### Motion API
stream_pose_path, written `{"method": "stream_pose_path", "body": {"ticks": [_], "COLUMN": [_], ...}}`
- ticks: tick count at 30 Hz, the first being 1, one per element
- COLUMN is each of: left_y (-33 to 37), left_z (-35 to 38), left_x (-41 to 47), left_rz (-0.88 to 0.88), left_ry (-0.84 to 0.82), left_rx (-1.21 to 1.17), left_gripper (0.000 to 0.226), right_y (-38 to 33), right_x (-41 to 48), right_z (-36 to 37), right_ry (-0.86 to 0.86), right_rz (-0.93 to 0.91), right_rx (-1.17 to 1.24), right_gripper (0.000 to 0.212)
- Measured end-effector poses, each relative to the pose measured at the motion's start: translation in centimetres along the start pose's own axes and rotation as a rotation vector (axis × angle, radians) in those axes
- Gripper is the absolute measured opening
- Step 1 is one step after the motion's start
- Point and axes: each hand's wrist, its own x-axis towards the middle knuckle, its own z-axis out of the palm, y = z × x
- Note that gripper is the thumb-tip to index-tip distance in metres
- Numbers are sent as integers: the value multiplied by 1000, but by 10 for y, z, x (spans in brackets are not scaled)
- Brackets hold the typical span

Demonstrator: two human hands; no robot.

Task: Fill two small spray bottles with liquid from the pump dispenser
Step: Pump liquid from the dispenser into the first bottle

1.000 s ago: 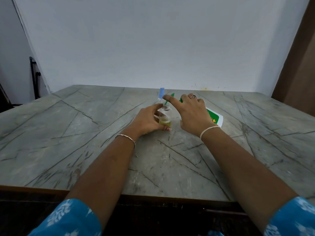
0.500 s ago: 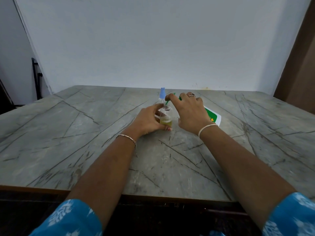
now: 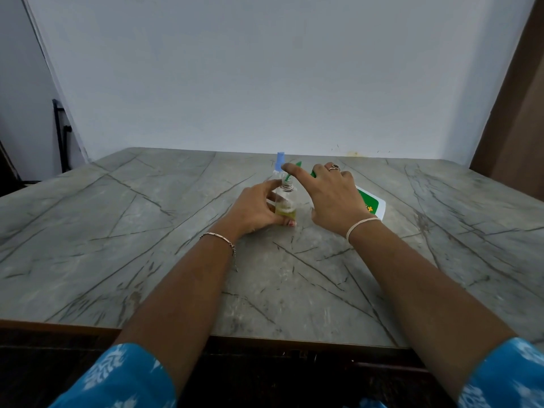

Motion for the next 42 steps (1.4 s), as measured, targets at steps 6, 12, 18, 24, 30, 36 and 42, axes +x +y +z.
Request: {"method": "stream_pose_path", "body": {"ticks": [6,12,18,24,30,36,42], "left_y": [0,-1,-1,-3,-2,-1,0], "left_z": [1,1,1,1,1,1,0], "left_x": [0,0,2,3,2,2,1], "left_rz": [-5,-22,-28,-30,-25,-30,-32], "left_ry": [7,0,3,0,-4,-7,-7], "left_rx": [-1,-8,17,24,12,-3,-6], "left_gripper": [91,97,97,98,96,96,96], "right_y": [-1,-5,-6,2,2,-1,-5], "right_x": [3,5,6,-1,-1,3,6], "right_z": [0,-1,-1,1,2,3,2], "right_ry": [7,22,26,41,27,37,36], "right_rz": [11,17,21,-12,-6,9,17], "right_rx": [15,29,36,-2,0,3,16], "right_gripper": [86,77,78,96,94,83,79]}}
